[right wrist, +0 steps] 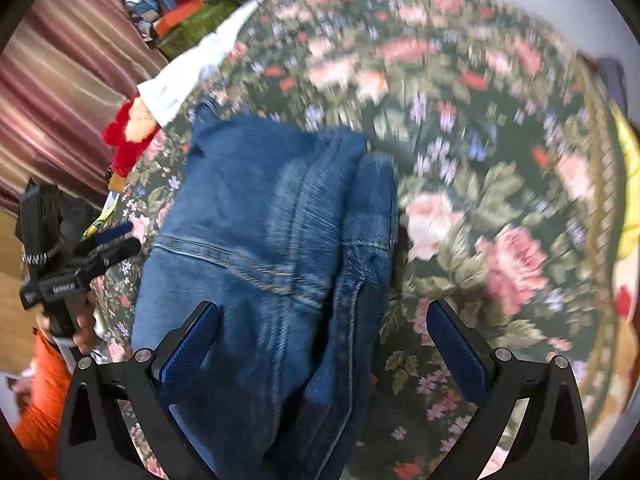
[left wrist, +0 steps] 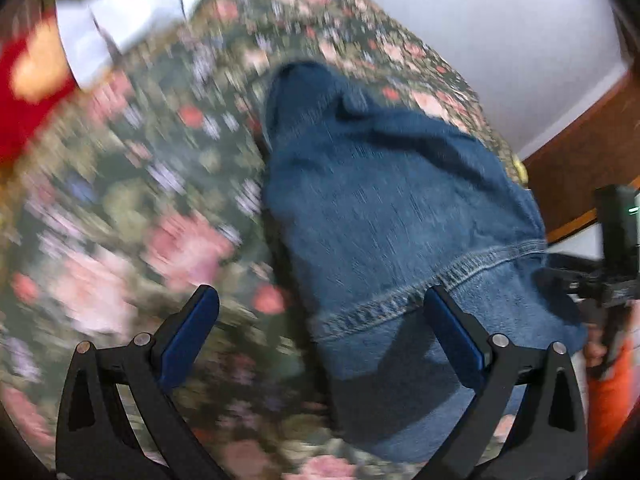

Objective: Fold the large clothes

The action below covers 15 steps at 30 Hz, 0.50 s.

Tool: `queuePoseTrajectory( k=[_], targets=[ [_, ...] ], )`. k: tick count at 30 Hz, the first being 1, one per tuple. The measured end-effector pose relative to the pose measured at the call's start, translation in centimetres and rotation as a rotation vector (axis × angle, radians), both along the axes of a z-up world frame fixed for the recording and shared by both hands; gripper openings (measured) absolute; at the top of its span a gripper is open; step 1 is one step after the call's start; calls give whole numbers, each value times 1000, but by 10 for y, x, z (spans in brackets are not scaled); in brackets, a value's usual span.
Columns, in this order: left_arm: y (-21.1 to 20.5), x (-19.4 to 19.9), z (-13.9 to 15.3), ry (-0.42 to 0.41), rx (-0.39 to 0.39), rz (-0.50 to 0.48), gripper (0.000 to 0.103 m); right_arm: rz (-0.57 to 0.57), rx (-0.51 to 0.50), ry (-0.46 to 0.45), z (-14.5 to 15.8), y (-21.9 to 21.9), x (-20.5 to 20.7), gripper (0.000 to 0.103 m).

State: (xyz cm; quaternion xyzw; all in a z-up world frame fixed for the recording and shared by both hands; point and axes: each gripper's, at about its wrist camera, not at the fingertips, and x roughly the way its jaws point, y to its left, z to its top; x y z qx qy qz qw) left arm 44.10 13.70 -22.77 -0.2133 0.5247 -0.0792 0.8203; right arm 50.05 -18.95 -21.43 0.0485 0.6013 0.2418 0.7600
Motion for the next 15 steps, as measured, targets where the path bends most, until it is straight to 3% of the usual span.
queuePoseTrajectory(
  k=[3, 7, 12, 15],
  targets=[
    [1, 9, -14, 23, -103, 17, 103, -1, 90, 96, -19, 0, 11, 103],
    [1, 25, -34, 59, -223, 52, 103, 45, 119, 157, -37, 12, 21, 103],
    [-13, 41, -55, 92, -334, 31, 103, 45, 130, 152, -47, 23, 32, 103],
    [-21, 43, -55, 85, -350, 12, 97, 38, 153, 158, -52, 27, 34, 98]
  ],
)
